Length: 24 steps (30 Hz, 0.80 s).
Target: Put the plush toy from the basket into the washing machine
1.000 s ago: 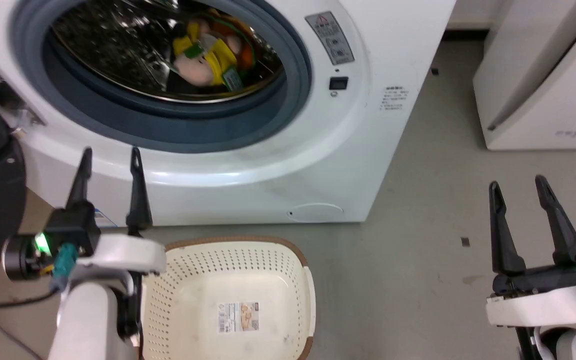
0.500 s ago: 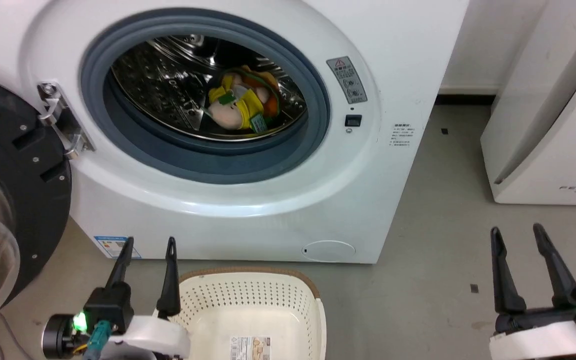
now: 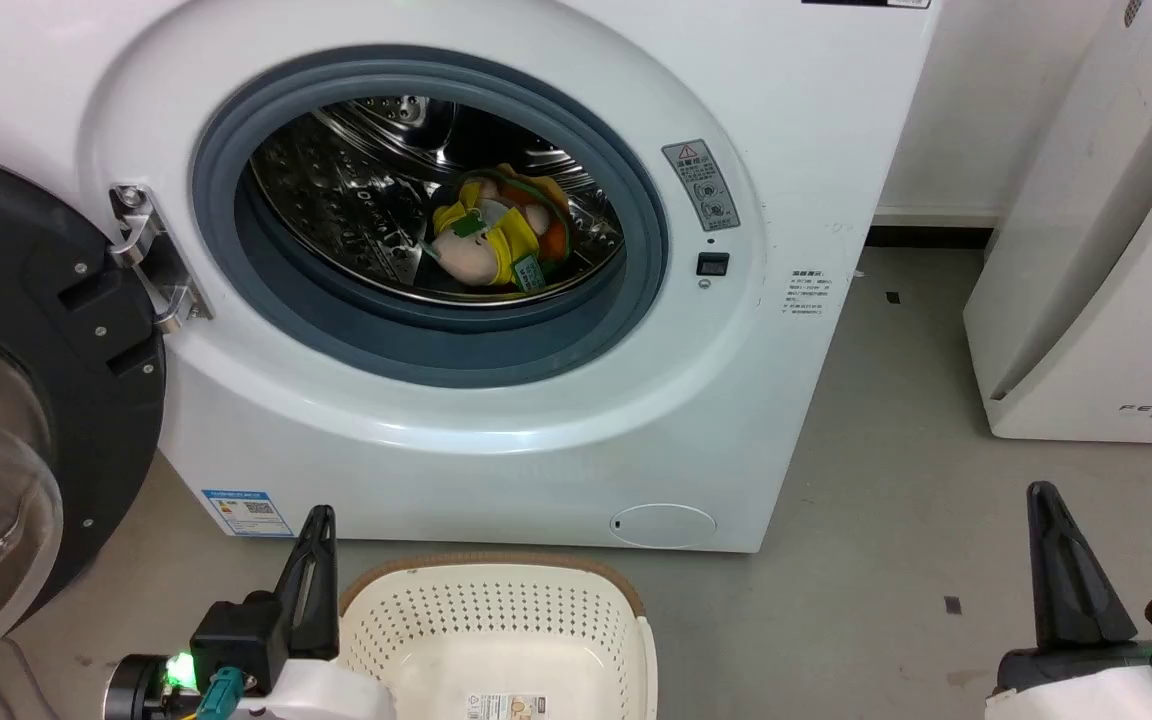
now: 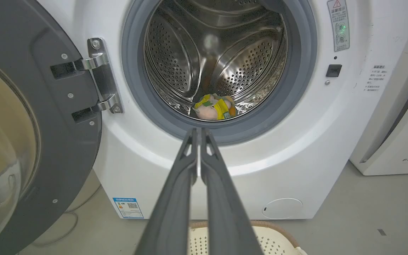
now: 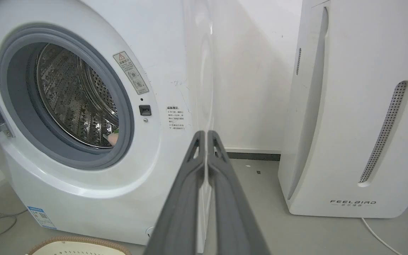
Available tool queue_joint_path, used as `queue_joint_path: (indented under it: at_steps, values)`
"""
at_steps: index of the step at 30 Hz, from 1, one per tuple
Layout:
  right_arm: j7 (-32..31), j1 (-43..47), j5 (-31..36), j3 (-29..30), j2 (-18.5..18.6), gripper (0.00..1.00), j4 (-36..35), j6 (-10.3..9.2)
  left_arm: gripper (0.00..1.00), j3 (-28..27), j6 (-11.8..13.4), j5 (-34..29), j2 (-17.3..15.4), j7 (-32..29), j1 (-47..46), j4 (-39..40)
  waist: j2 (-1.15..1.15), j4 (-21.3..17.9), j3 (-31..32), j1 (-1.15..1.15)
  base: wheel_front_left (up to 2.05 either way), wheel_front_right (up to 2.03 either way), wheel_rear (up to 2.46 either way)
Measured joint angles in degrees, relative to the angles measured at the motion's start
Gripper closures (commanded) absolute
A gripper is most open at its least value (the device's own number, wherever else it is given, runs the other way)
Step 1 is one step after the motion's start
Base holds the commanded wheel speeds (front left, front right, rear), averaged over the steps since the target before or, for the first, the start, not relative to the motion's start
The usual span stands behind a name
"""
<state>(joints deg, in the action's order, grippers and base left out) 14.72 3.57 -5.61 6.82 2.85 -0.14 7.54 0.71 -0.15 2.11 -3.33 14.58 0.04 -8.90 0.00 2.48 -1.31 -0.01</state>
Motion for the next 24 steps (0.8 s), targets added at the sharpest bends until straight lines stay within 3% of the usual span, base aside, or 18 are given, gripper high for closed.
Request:
queue_joint_path:
  at_steps: [24]
  values:
    - [-2.6, -0.1, 0.6, -1.2, 0.0, 1.0, 0.0, 0.0, 1.0, 0.0, 0.0, 0.0, 0.1, -2.6, 0.0, 1.4, 0.0, -0.5, 0.2, 0.0, 0.0, 0.0, 0.0]
